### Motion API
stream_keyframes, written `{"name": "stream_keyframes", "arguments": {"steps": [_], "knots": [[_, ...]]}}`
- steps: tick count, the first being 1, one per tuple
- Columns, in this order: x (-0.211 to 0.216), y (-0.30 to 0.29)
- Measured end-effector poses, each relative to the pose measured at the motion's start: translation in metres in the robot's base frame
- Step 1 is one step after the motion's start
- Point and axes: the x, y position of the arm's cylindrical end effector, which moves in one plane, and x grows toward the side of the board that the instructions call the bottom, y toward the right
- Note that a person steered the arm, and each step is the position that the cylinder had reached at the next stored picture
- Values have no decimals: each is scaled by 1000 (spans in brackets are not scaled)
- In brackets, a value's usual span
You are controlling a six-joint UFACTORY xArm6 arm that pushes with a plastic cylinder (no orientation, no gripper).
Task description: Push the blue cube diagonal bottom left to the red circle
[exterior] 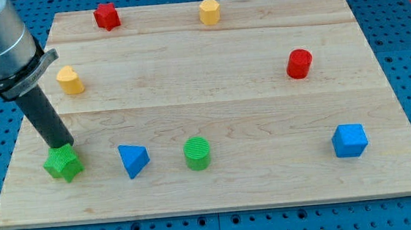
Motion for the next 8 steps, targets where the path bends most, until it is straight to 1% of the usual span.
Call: {"name": "stream_keyframes", "arguments": {"steps": [1, 3, 4, 5, 6, 7, 8], "knots": [[-1, 26], [-19, 140], [-20, 215], [-20, 306], [-10, 360], [4, 392], [7, 418]]}}
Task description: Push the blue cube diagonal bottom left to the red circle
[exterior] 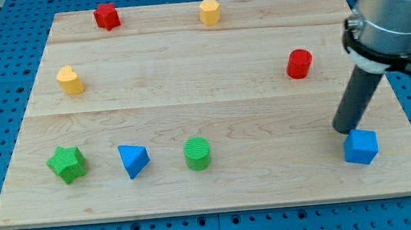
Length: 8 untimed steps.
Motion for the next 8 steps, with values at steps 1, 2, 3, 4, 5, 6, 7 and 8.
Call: {"name": "stream_keyframes", "arguments": {"steps": [1, 2, 3, 4, 5, 6, 7, 8], "knots": [[-1, 32], [16, 81], [33, 87], [41, 30], [41, -35], [40, -89], [31, -87], [14, -85]]}}
